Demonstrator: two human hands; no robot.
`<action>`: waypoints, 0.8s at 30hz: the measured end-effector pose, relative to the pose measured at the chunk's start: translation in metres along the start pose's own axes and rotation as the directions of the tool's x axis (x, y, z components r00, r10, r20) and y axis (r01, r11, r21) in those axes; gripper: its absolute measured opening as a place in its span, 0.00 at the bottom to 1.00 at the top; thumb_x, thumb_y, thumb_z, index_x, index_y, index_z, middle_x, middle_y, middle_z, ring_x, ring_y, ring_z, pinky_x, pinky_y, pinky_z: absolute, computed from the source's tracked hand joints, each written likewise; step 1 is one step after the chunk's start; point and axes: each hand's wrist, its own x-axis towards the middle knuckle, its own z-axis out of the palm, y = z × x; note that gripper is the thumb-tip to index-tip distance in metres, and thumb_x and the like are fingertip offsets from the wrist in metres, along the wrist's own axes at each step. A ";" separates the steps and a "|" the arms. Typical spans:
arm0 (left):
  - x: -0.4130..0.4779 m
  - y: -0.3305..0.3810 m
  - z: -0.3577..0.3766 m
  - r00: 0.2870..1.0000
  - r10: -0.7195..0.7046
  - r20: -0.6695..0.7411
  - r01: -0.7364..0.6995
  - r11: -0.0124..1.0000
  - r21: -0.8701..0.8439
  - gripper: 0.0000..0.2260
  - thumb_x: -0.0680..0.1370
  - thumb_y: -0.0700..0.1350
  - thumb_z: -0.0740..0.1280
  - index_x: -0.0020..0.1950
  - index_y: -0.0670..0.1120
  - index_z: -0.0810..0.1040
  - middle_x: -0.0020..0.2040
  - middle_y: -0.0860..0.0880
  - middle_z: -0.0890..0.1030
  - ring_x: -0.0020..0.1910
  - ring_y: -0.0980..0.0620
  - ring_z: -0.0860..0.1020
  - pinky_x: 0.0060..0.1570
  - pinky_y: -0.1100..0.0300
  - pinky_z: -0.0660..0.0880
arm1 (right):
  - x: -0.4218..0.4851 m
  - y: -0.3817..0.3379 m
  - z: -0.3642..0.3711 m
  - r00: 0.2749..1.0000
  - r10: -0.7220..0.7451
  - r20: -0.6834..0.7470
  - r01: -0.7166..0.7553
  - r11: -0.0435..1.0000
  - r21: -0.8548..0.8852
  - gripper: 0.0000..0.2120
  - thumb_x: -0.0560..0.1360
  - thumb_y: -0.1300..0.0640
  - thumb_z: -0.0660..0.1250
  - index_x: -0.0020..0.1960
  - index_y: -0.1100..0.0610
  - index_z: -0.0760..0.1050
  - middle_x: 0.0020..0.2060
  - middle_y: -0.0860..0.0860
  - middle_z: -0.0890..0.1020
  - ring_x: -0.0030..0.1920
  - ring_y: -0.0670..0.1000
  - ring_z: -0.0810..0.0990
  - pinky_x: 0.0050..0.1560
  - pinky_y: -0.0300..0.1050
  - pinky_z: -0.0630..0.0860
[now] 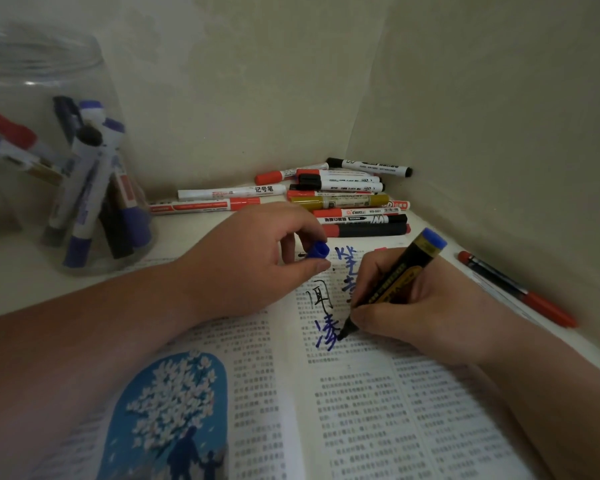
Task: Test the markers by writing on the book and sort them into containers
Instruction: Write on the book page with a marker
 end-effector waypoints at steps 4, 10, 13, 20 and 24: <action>-0.002 0.005 -0.001 0.999 -0.039 0.028 0.041 0.997 -0.068 0.11 0.74 0.52 0.75 0.54 0.59 0.78 0.42 0.64 0.79 0.45 0.60 0.78 0.41 0.71 0.72 | 0.003 0.005 -0.003 0.999 -0.047 -0.011 0.047 0.998 0.047 0.09 0.66 0.66 0.74 0.34 0.54 0.78 0.27 0.58 0.76 0.27 0.52 0.72 0.29 0.42 0.69; -0.004 0.013 -0.002 0.988 -0.067 0.138 0.101 0.962 -0.254 0.28 0.73 0.48 0.77 0.68 0.61 0.67 0.48 0.62 0.83 0.46 0.57 0.82 0.44 0.66 0.74 | 0.013 0.017 -0.010 0.948 -0.204 -0.244 0.309 0.779 0.547 0.05 0.61 0.62 0.71 0.37 0.59 0.78 0.25 0.54 0.70 0.22 0.46 0.63 0.25 0.37 0.63; -0.004 0.015 -0.002 0.988 -0.039 0.152 0.077 0.965 -0.251 0.31 0.74 0.47 0.76 0.71 0.62 0.64 0.48 0.61 0.83 0.47 0.56 0.81 0.45 0.72 0.69 | 0.014 0.014 -0.007 0.927 -0.234 -0.292 0.363 0.750 0.553 0.05 0.62 0.62 0.71 0.38 0.58 0.80 0.25 0.54 0.68 0.24 0.49 0.60 0.26 0.36 0.63; -0.004 0.018 0.000 0.989 0.002 0.150 0.028 0.980 -0.199 0.32 0.75 0.49 0.75 0.72 0.62 0.62 0.48 0.61 0.81 0.48 0.56 0.80 0.47 0.71 0.69 | 0.015 0.017 -0.003 0.930 -0.202 -0.308 0.330 0.827 0.455 0.05 0.66 0.64 0.73 0.40 0.57 0.81 0.25 0.52 0.72 0.24 0.50 0.62 0.25 0.38 0.61; -0.004 0.020 0.000 0.993 0.016 0.120 0.013 0.972 -0.236 0.36 0.74 0.48 0.76 0.73 0.64 0.59 0.48 0.60 0.82 0.48 0.55 0.80 0.48 0.70 0.70 | 0.014 0.014 -0.001 0.932 -0.209 -0.296 0.306 0.892 0.333 0.06 0.72 0.71 0.73 0.42 0.62 0.79 0.26 0.46 0.77 0.25 0.42 0.74 0.28 0.31 0.69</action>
